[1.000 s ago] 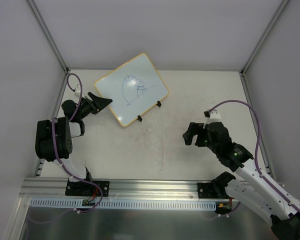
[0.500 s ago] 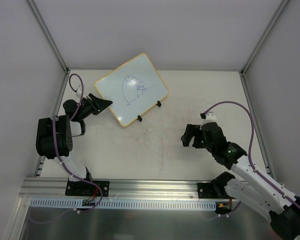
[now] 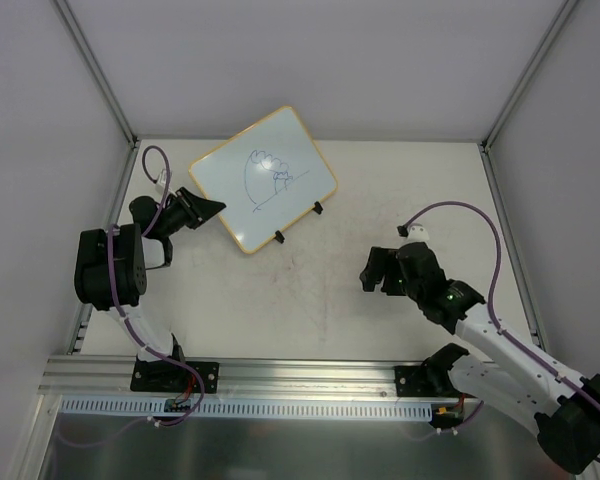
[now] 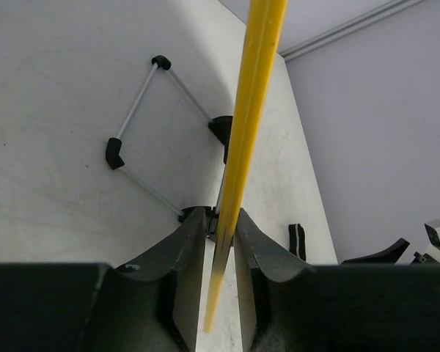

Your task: Erase the whiteboard

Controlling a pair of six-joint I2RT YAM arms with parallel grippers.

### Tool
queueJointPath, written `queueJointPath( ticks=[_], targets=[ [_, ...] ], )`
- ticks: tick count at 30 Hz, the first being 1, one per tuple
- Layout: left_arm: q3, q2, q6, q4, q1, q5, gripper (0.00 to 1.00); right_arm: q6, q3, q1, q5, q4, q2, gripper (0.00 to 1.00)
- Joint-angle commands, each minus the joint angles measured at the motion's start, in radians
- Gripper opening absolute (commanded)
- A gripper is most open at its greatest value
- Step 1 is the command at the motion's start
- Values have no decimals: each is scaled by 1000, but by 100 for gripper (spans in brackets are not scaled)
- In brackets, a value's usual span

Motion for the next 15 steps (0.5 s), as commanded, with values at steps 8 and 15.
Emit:
queueJointPath(
  ticks=[8, 15],
  targets=[
    [32, 25, 22, 41, -8, 10, 20, 200, 76, -16, 117, -15, 253, 99],
    [24, 33, 16, 61, -10, 8, 13, 267, 205, -14, 179, -128, 402, 99]
  ],
)
